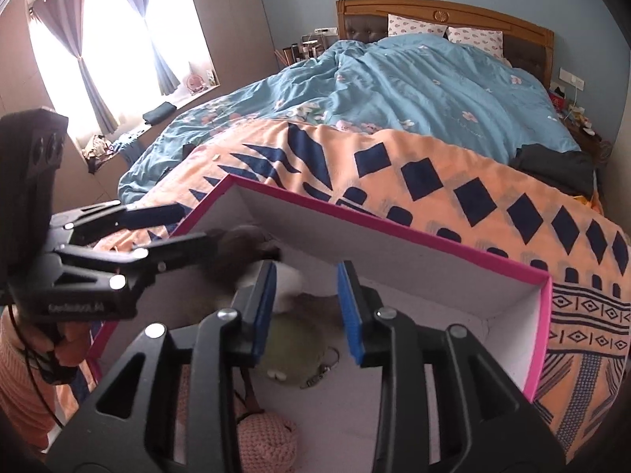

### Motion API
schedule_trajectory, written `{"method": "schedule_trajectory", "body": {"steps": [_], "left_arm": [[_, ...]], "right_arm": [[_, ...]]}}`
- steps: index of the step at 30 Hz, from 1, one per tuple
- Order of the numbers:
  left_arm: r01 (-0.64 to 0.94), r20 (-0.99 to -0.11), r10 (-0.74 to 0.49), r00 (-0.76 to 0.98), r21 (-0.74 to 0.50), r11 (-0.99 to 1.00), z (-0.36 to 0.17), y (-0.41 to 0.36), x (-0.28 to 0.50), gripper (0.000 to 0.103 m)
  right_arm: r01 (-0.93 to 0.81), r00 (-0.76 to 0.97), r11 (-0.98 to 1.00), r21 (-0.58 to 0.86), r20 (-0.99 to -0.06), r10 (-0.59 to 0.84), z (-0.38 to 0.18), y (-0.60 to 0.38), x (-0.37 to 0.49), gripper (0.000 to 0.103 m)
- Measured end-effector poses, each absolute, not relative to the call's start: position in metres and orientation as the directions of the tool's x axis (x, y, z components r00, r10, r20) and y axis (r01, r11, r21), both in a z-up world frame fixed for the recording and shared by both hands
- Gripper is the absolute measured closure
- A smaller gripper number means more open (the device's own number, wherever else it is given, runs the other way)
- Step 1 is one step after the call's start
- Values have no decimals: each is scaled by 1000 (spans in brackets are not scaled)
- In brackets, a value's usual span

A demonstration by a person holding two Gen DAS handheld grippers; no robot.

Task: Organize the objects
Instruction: 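Carry the brown raccoon with the right tool and drop it into the box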

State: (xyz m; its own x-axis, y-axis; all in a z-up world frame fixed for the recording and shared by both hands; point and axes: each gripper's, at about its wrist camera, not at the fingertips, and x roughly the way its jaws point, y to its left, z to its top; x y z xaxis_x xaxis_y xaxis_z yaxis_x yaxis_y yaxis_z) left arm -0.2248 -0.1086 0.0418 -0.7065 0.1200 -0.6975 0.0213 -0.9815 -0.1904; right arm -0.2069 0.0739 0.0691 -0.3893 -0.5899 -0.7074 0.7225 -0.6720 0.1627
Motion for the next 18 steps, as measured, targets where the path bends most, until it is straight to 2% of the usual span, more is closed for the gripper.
{"method": "schedule_trajectory", "body": {"steps": [2,4,9,11,17,18], "left_arm": [[1,-683,141,-717,-204,-979,45,-107,-218,31],[-24,-661,158,-733,-207,-978,49,-103,-207,25],[-86,-601,197,-775,-208,-974,61,-91,-174,17],[-109,-574,206,-792,-199,-974,67,-85,-159,14],[-167,-500,240,-832,-187,-968,76,-69,-113,13],[-182,-492,253,-833,-188,-965,75,-66,-106,6]], "right_arm": [[727,-392,-667,162,-700,-597,72,77,-201,63],[735,-384,-656,174,-691,-613,75,82,-193,60],[757,-364,-616,219,-640,-676,86,100,-168,58],[766,-354,-597,240,-617,-703,90,108,-157,54],[785,-343,-556,274,-556,-757,97,134,-118,50],[787,-341,-551,278,-548,-764,97,138,-111,50]]}}
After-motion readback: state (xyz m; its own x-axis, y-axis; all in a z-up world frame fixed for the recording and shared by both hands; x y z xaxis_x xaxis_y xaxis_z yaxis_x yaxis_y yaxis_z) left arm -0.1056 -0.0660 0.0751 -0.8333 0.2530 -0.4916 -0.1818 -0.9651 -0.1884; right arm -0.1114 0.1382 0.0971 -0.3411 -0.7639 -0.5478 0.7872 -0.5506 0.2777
